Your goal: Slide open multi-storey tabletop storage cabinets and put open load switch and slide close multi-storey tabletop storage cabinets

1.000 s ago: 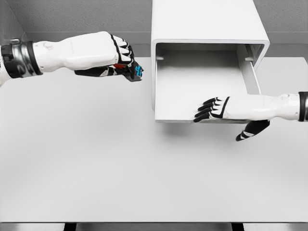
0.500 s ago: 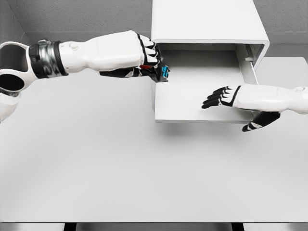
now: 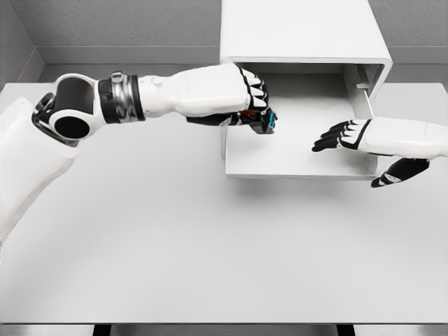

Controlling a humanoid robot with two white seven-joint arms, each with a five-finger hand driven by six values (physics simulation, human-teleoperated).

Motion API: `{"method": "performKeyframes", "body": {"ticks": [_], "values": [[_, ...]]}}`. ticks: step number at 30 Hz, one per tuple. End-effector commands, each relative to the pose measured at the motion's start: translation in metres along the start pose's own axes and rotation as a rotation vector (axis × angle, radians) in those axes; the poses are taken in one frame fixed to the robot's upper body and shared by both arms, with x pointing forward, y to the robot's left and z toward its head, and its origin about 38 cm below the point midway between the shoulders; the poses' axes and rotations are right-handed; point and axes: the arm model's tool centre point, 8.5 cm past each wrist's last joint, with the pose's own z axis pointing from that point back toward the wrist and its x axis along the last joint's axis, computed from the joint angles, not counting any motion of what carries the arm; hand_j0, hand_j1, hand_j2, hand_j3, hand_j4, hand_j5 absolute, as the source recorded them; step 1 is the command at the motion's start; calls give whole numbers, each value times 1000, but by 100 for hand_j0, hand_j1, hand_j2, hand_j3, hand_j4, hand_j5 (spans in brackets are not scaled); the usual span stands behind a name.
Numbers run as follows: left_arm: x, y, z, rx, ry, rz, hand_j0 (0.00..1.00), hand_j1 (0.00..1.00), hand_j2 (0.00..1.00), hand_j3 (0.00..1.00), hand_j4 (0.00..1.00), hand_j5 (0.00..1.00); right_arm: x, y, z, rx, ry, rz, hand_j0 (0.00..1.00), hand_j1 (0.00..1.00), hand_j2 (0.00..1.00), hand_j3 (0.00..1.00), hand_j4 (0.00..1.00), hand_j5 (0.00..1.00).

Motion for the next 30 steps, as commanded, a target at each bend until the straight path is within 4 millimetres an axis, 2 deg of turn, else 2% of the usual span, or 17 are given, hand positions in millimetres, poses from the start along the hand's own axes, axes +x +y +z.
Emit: {"method": "performKeyframes", "body": {"ticks": [1, 7, 9, 11, 13, 17, 18, 20, 23, 25, 27, 29, 30], "values": [[1, -5, -9, -2, -12, 17, 46, 46, 46, 46, 46, 46, 0, -2, 1, -7, 3, -4, 100, 100, 100, 100, 100, 100], [-6, -15, -21, -15, 9, 31, 46, 46, 46, 46, 46, 46, 0, -5, 4, -12, 10, 4, 100, 100, 100, 100, 100, 100], [-6, -15, -20, -14, 8, 32, 57, 57, 57, 57, 57, 57, -1, -5, 5, -12, 11, 4, 100, 100, 100, 100, 100, 100], [-5, -13, -21, -4, 3, 36, 75, 75, 75, 75, 75, 75, 0, -5, 4, -12, 10, 4, 100, 100, 100, 100, 100, 100], [-4, -12, -21, 1, -1, 35, 82, 82, 82, 82, 82, 82, 0, -5, 4, -12, 10, 4, 100, 100, 100, 100, 100, 100], [-1, -11, -27, 12, -16, 39, 83, 83, 83, 83, 83, 83, 0, -5, 4, -12, 10, 4, 100, 100, 100, 100, 100, 100], [0, -11, -28, 14, -19, 40, 91, 91, 91, 91, 91, 91, 0, -5, 4, -12, 10, 4, 100, 100, 100, 100, 100, 100], [0, -11, -29, 17, -21, 43, 99, 99, 99, 99, 99, 99, 0, -5, 4, -12, 10, 4, 100, 100, 100, 100, 100, 100], [1, -12, -25, 28, -25, 59, 100, 100, 100, 100, 100, 100, 0, -5, 4, -12, 10, 4, 100, 100, 100, 100, 100, 100], [8, -4, -23, 48, -52, 56, 100, 100, 100, 100, 100, 100, 0, -5, 4, -12, 10, 4, 100, 100, 100, 100, 100, 100], [11, 5, -7, 56, -62, 54, 100, 100, 100, 100, 100, 100, 0, -5, 4, -12, 10, 4, 100, 100, 100, 100, 100, 100], [20, 20, 19, 73, -92, 66, 100, 100, 100, 100, 100, 100, 0, -5, 4, -12, 10, 4, 100, 100, 100, 100, 100, 100], [26, 29, 39, 78, -106, 77, 100, 100, 100, 100, 100, 100, 0, -5, 4, -12, 10, 4, 100, 100, 100, 100, 100, 100]]}}
